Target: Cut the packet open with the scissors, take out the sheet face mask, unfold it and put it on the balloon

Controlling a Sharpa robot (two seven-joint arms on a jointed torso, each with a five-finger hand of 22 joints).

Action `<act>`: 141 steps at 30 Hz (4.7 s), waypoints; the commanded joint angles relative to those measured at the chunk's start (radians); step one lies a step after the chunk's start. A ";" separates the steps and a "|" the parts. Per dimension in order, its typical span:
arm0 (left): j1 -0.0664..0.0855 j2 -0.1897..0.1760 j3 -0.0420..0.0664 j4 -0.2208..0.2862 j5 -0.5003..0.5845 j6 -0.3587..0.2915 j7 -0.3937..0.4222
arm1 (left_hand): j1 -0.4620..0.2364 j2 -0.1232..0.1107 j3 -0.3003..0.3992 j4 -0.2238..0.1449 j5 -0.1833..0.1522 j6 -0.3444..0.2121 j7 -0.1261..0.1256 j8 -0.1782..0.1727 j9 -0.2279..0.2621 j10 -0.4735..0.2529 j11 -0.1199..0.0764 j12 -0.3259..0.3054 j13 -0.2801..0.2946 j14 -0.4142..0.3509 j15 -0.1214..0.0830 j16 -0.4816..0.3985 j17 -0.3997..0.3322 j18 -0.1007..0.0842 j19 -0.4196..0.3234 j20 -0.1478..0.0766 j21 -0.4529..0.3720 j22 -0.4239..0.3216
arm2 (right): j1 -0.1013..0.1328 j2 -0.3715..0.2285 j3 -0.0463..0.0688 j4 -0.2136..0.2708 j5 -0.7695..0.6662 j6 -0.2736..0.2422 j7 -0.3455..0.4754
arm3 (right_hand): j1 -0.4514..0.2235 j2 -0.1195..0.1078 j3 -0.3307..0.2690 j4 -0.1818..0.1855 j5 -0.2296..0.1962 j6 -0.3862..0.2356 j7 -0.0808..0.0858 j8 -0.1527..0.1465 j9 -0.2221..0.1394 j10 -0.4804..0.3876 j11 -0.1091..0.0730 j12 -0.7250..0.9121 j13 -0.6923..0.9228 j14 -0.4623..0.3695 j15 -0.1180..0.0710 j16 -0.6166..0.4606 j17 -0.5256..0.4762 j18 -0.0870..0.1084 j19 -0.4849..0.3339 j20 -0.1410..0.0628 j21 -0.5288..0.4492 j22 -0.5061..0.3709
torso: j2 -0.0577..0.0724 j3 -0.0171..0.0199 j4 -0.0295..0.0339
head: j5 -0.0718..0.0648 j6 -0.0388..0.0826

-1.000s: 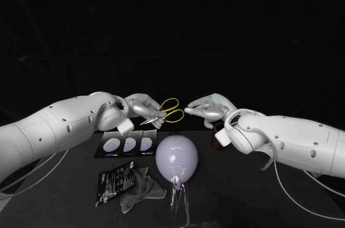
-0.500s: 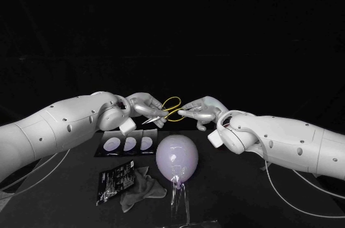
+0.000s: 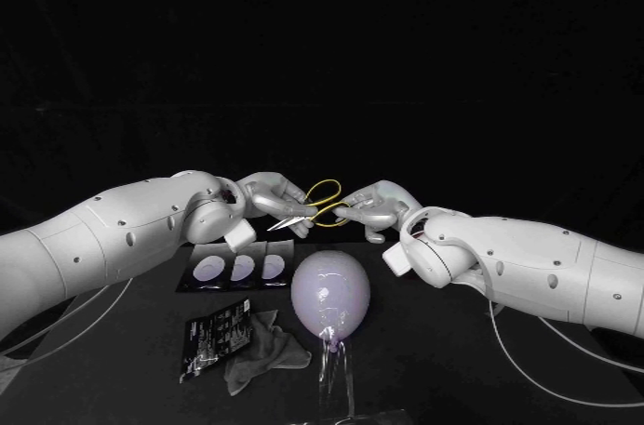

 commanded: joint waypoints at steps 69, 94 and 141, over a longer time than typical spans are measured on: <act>-0.017 -0.110 0.000 0.004 0.263 -0.375 0.222 | -0.013 0.013 -0.542 0.107 0.003 -0.162 0.101 -0.088 -0.103 -0.359 0.090 0.049 -0.018 -0.298 0.100 0.042 -0.116 0.013 -0.091 0.062 -0.123 -0.051 | 0.121 -0.046 0.009 -0.323 -0.028 -0.113 0.020 | -0.094 -0.006 0.205 -0.119 -0.001 0.001 -0.026 0.094 0.111 0.117 -0.037 -0.009 0.031 0.053 -0.028 0.014 0.018 -0.024 0.013 -0.033 0.069 0.151 | 0.001 0.0000 0.0001 | -0.080 0.000; -0.035 -0.146 0.000 0.064 0.277 -0.374 0.240 | 0.000 0.019 -0.541 0.106 0.003 -0.151 0.100 -0.084 -0.105 -0.346 0.088 0.052 -0.018 -0.287 0.097 0.048 -0.116 0.014 -0.083 0.061 -0.121 -0.053 | 0.009 0.000 0.003 -0.394 -0.023 -0.116 0.030 | -0.099 -0.005 0.207 -0.119 -0.002 -0.002 -0.025 0.094 0.113 0.115 -0.036 -0.012 0.031 0.052 -0.028 0.012 0.011 -0.023 0.009 -0.033 0.060 0.149 | 0.001 0.0005 0.0008 | -0.077 -0.021; -0.043 -0.153 -0.001 0.079 0.288 -0.333 0.243 | 0.004 0.026 -0.540 0.107 0.003 -0.149 0.100 -0.084 -0.107 -0.343 0.087 0.052 -0.018 -0.286 0.096 0.050 -0.117 0.014 -0.080 0.061 -0.121 -0.054 | -0.049 -0.041 0.000 -0.357 0.037 -0.016 0.016 | -0.159 -0.023 0.127 -0.118 -0.001 -0.095 0.034 0.053 0.132 -0.146 0.038 -0.086 -0.014 0.012 0.034 -0.039 -0.115 0.018 -0.090 0.018 -0.214 0.076 | 0.000 0.0006 -0.0011 | -0.074 -0.034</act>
